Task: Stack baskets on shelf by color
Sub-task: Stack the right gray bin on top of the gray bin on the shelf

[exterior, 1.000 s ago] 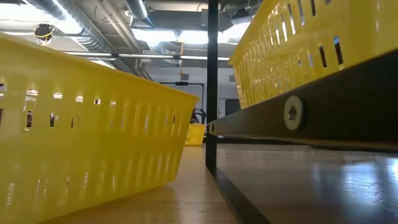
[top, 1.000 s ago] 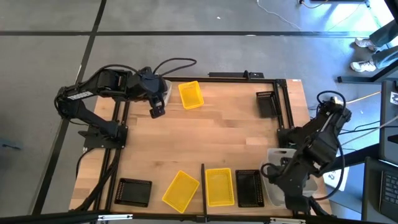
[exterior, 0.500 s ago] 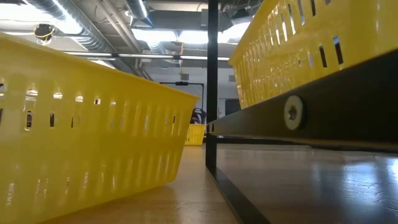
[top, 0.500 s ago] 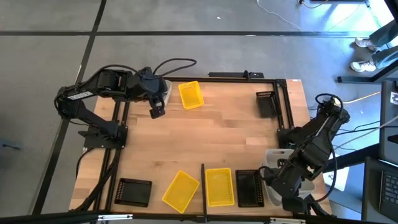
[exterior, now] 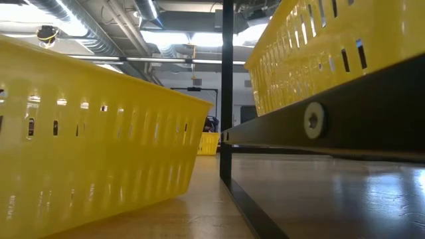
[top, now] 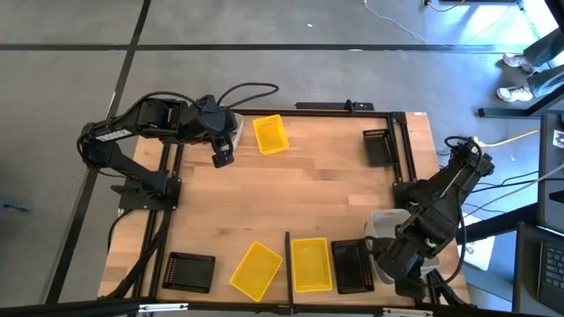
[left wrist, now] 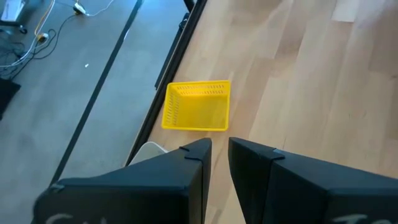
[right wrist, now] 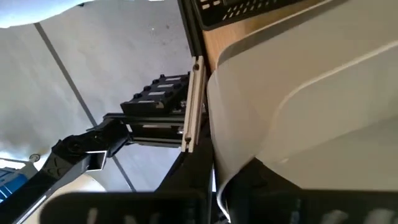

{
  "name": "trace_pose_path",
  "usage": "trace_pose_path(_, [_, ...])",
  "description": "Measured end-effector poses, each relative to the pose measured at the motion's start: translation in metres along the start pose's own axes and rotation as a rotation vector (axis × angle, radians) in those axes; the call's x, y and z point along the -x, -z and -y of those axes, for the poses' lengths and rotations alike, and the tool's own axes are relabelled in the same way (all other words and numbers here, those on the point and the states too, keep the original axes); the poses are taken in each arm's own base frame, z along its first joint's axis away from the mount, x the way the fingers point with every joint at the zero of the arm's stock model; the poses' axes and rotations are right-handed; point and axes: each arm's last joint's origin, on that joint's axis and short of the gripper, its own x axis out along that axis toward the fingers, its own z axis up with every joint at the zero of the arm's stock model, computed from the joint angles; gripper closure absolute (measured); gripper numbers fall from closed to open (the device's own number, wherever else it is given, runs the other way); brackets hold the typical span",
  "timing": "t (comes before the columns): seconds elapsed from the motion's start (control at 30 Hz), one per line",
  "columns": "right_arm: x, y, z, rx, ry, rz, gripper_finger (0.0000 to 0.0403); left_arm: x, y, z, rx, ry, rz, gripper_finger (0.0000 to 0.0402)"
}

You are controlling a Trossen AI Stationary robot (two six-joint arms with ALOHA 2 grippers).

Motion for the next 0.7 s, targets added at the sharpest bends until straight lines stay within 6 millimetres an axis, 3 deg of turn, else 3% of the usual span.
trace_pose_path(0.53, [0.0, -0.0005, -0.0009, 0.042, -0.004, 0.015, 0.039, 0.0001, 0.0, 0.0, 0.0, 0.0, 0.0, 0.0354])
trace_pose_path(0.7, [-0.0001, -0.0004, -0.0008, 0.027, -0.002, 0.016, 0.0371, 0.0001, 0.0, -0.0001, 0.0, 0.0, 0.0, 0.0354])
